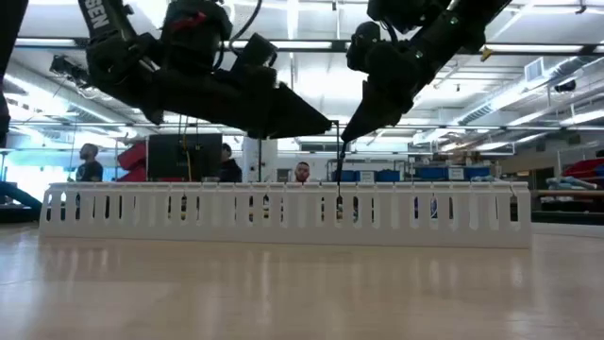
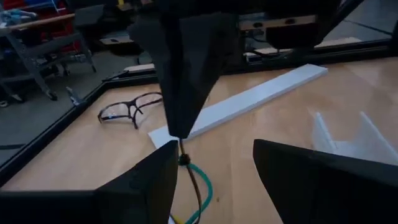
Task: Ziptie cables
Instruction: Wrap the cable wires with the black zip tie
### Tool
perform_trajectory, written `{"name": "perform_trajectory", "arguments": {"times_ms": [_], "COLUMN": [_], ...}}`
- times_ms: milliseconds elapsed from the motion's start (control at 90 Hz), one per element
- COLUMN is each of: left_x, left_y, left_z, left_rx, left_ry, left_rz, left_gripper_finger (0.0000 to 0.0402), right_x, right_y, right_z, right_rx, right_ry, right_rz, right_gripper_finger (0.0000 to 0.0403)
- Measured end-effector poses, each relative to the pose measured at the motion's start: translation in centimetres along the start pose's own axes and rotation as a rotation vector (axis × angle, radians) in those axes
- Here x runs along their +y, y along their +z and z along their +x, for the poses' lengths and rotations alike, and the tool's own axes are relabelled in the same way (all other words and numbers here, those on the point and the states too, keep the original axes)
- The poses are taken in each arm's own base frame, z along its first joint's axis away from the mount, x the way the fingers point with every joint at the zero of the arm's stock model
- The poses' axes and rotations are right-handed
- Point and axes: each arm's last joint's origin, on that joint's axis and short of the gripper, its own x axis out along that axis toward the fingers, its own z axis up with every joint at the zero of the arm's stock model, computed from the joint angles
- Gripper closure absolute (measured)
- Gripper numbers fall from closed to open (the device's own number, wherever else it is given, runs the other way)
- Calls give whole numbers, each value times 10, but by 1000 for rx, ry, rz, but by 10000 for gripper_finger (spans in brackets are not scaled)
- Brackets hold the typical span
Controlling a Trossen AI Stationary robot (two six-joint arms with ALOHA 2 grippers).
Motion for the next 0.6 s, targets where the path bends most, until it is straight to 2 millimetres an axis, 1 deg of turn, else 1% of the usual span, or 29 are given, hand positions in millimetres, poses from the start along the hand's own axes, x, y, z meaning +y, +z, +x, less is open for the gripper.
{"name": "perform_trajectory", "arguments": {"times_ms": [78, 233, 333, 444, 600], "left_x": [0, 4, 9, 12, 12], "left_y": [-2, -13, -14, -16, -15], "left_z": [5, 12, 17, 20, 20], "left_rx": [8, 47, 46, 54, 40], "left_ry": [2, 41, 63, 73, 33], "left_rz": [1, -6, -51, -56, -60], "left_gripper_finger": [198, 198, 198, 198, 198], "right_x": [0, 0, 0, 0, 0], "right_y": [0, 0, 0, 0, 0], "right_z": [0, 0, 0, 0, 0], "right_rx": [-2, -3, -4, -3, -3], "right_ry": [0, 8, 10, 10, 10], "right_rz": [0, -1, -8, -9, -12], "right_gripper_finger": [403, 403, 403, 403, 403]}}
